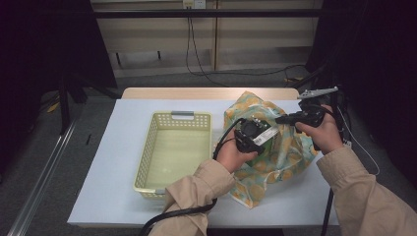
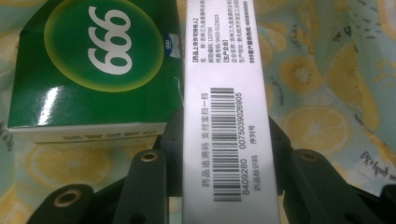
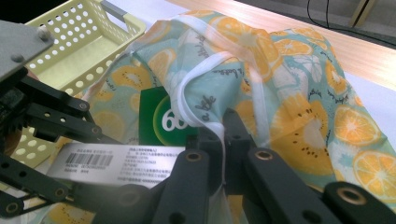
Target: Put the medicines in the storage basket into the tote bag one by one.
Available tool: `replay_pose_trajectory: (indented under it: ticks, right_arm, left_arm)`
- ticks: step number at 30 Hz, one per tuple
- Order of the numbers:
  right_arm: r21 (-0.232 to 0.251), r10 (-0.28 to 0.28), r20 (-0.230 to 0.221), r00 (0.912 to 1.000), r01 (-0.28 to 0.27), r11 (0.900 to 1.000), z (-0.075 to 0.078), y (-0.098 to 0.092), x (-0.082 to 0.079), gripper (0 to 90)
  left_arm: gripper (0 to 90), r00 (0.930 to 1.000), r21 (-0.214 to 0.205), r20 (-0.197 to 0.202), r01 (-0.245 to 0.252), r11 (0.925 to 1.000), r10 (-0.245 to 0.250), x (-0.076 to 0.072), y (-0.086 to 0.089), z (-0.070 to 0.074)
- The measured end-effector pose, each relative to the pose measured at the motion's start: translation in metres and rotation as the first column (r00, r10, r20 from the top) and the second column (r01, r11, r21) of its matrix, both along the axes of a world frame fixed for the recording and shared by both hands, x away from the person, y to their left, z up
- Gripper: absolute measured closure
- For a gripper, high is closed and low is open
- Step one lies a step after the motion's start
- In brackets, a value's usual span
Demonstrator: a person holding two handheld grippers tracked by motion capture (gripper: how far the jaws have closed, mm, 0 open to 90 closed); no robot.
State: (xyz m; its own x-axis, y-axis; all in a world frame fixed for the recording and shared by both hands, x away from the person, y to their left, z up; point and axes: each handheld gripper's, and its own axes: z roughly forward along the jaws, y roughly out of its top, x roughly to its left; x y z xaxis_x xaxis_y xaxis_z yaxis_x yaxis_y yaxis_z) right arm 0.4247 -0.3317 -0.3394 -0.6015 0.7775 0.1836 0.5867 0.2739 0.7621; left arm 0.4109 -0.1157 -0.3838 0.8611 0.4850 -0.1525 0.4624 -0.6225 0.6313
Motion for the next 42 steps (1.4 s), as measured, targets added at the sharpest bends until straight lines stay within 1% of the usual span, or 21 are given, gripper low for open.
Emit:
replay_pose_trajectory:
  ticks: [2,4,5,6,7,8,10,11,12,14,17,18,19,22,23,24,25,27,31,39,42]
  right_arm:
    - [-0.001,-0.002,0.002,1.0,0.002,1.0,0.0,0.0,0.0,89.5]
    - [0.002,-0.002,0.002,1.0,0.002,1.0,0.001,-0.001,0.0,89.5]
    - [0.001,-0.004,0.002,1.0,0.004,1.0,0.0,-0.001,0.0,89.5]
    - [0.003,-0.004,0.002,1.0,0.004,1.0,0.0,-0.001,0.001,89.5]
    - [0.002,-0.006,0.002,1.0,0.006,1.0,0.0,-0.001,0.001,89.5]
    - [0.003,-0.009,0.0,1.0,0.009,1.0,0.0,-0.002,0.001,89.5]
    - [0.003,-0.008,-0.001,1.0,0.008,1.0,-0.001,-0.003,0.001,89.5]
    - [0.003,-0.009,-0.001,1.0,0.009,1.0,-0.001,-0.003,0.001,89.5]
    - [0.004,-0.01,-0.002,0.9999,0.01,0.9999,-0.001,-0.004,0.001,89.5]
    - [0.004,-0.012,-0.004,0.9999,0.012,0.9999,-0.002,-0.004,0.002,89.5]
    - [-0.001,-0.011,-0.003,0.9999,0.011,0.9999,-0.003,-0.003,0.002,89.5]
    - [-0.005,-0.011,-0.004,0.9999,0.011,0.9999,-0.003,-0.003,0.002,89.5]
    - [-0.008,-0.013,-0.003,0.9999,0.013,0.9999,-0.003,-0.003,0.002,89.5]
    - [-0.005,-0.025,-0.002,0.9997,0.025,0.9997,-0.003,-0.006,0.002,89.5]
    - [-0.006,-0.03,-0.004,0.9995,0.03,0.9995,-0.003,-0.007,0.002,89.5]
    - [-0.008,-0.033,-0.006,0.9994,0.033,0.9994,-0.004,-0.007,0.002,89.5]
    - [-0.011,-0.033,-0.005,0.9994,0.033,0.9994,-0.004,-0.007,0.001,89.5]
    - [-0.013,-0.033,-0.005,0.9994,0.033,0.9994,-0.005,-0.008,0.0,89.5]
    - [-0.014,-0.039,-0.005,0.9992,0.039,0.9991,-0.007,-0.011,-0.003,89.5]
    - [-0.007,-0.053,-0.008,0.9986,0.053,0.9986,-0.01,-0.018,-0.003,89.5]
    - [-0.007,-0.049,-0.005,0.9988,0.049,0.9988,-0.009,-0.019,-0.003,89.5]
  left_arm:
    - [63.2,0.9999,0.007,0.008,0.006,1.0,-0.006,0.001,-0.004,-0.001]
    - [63.1,0.9998,0.006,0.019,-0.001,1.0,0.001,0.003,-0.01,-0.001]
    - [62.8,0.9993,0.003,0.034,-0.015,0.9999,0.015,0.005,-0.012,-0.002]
    - [62.3,0.9986,-0.014,0.044,-0.028,0.9995,0.029,0.007,-0.015,-0.002]
    - [60.5,0.997,-0.032,0.076,-0.012,0.9994,0.014,0.009,-0.018,-0.004]
    - [54.4,0.9961,-0.037,0.089,0.008,0.9993,-0.004,0.01,-0.02,-0.005]
    - [31.0,0.9977,-0.035,0.065,-0.016,0.9993,0.018,0.009,-0.021,-0.005]
    - [26.4,0.9985,-0.036,0.054,-0.007,0.9993,0.009,0.007,-0.019,-0.004]
    - [27.1,0.9989,-0.034,0.046,0.012,0.9993,-0.01,0.006,-0.016,-0.002]
    - [25.8,0.9988,-0.024,0.045,0.022,0.9995,-0.021,0.001,-0.009,0.002]
    - [21.9,0.9983,-0.027,0.052,0.026,0.9993,-0.024,-0.004,0.006,0.01]
    - [20.8,0.9975,-0.011,0.07,-0.009,0.9999,0.009,-0.007,0.011,0.014]
    - [20.4,0.9984,-0.038,0.054,0.015,0.9992,-0.013,-0.006,0.018,0.016]
    - [18.9,0.9972,-0.047,0.071,-0.018,0.9987,0.021,-0.009,0.034,0.022]
    - [18.6,0.9965,-0.042,0.082,-0.015,0.999,0.018,-0.009,0.039,0.024]
    - [18.6,0.9957,-0.047,0.088,-0.026,0.9986,0.03,-0.01,0.043,0.024]
    - [18.2,0.9957,-0.047,0.082,-0.039,0.9981,0.043,-0.01,0.047,0.025]
    - [16.9,0.9936,-0.034,0.099,-0.052,0.9981,0.055,-0.009,0.054,0.023]
    - [16.2,0.9929,-0.025,0.087,-0.079,0.9966,0.081,-0.006,0.063,0.018]
    - [17.2,0.9882,-0.004,0.103,-0.113,0.9936,0.113,-0.005,0.07,0.015]
    - [17.3,0.9858,-0.012,0.107,-0.129,0.9916,0.129,-0.003,0.073,0.016]
